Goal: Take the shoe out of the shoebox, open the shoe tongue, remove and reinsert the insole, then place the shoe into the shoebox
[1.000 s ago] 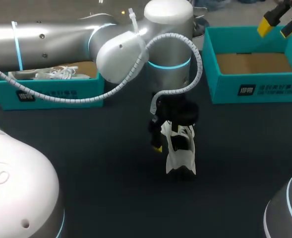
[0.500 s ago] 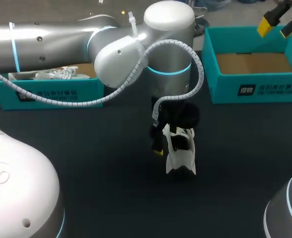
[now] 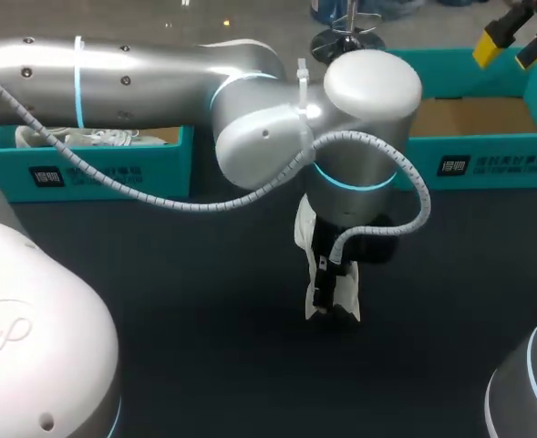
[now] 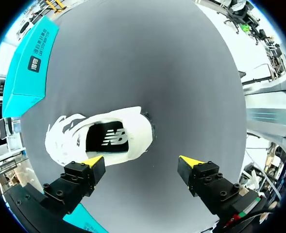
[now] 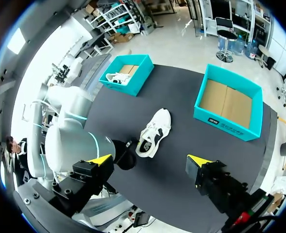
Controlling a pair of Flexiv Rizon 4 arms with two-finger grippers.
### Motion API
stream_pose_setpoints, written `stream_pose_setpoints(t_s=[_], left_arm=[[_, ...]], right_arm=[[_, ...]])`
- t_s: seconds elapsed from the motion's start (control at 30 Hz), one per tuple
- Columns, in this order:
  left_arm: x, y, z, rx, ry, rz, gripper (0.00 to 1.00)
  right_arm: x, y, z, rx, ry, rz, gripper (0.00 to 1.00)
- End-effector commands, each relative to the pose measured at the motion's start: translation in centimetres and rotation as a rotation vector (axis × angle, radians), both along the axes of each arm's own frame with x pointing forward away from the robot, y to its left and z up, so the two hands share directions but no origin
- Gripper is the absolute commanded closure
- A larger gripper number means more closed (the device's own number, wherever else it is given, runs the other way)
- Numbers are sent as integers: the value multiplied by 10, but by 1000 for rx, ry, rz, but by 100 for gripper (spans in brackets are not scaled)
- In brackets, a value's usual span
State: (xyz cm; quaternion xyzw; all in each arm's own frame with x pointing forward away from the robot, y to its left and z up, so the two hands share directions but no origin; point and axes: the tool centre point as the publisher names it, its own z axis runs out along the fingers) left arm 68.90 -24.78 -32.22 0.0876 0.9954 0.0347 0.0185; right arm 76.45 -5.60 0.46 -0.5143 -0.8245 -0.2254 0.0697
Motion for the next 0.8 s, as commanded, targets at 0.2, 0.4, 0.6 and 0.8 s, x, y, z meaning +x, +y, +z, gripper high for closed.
stream_pose_setpoints(t_s=[0.2,0.4,0.6,0.8], left_arm=[[-3,-8,-20,2,41,38,0],[-7,-8,-30,11,45,56,0],[-8,-9,-35,11,38,72,0],[-8,-11,-43,8,30,101,0]], right_arm=[[2,0,0,-2,3,0,0],[2,0,0,-2,3,0,0],[2,0,0,-2,3,0,0],[2,0,0,-2,3,0,0]])
